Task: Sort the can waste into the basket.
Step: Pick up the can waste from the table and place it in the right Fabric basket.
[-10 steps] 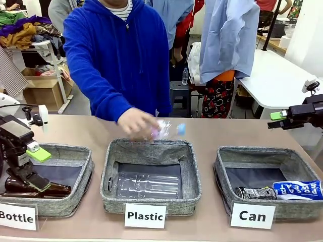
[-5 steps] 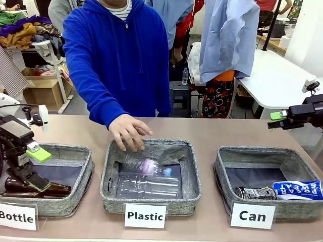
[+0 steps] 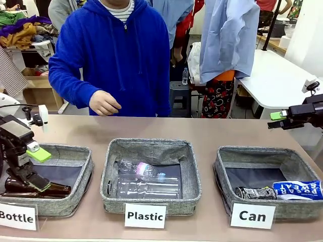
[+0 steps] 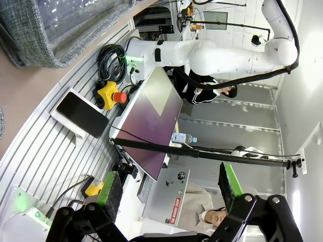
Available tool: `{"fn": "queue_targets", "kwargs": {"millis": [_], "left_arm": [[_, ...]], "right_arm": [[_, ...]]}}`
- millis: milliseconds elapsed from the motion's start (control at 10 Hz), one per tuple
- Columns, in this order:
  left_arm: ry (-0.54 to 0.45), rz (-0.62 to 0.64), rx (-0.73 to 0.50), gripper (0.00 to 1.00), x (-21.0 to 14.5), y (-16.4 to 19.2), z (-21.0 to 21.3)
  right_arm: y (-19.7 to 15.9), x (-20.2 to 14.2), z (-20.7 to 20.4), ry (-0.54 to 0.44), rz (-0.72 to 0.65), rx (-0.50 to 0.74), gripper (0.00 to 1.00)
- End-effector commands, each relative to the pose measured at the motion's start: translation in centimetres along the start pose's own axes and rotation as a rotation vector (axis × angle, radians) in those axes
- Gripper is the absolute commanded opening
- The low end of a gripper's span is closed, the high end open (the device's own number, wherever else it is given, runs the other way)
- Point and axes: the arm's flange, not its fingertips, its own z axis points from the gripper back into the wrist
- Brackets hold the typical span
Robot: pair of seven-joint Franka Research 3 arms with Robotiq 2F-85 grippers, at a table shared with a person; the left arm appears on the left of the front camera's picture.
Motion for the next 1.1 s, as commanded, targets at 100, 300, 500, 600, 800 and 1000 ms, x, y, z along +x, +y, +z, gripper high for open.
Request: {"fn": "queue_targets", "kwargs": {"millis": [100,300,500,600,800,1000], "left_arm": [[0.002,0.005,-0.001,1.0,-0.3,-0.07,0.15],[0.002,0.005,-0.001,1.0,-0.3,-0.07,0.15],[0.002,0.005,-0.001,1.0,-0.3,-0.07,0.15],[0.002,0.005,-0.001,1.0,-0.3,-0.07,0.15],[0.002,0.005,-0.001,1.0,-0.3,-0.07,0.15],[0.002,0.005,-0.001,1.0,-0.3,-0.07,0.15]], "right_arm": [[0.18,0.64,-0.32,-0.009,-0.018,-0.008,1.0],[0.18,0.64,-0.32,-0.009,-0.018,-0.008,1.0],[0.18,0.64,-0.32,-0.009,-0.018,-0.008,1.0],[0.18,0.64,-0.32,-0.009,-0.018,-0.008,1.0],[0.18,0.64,-0.32,-0.009,-0.018,-0.008,1.0],[0.18,0.64,-0.32,-0.009,-0.018,-0.008,1.0]]}}
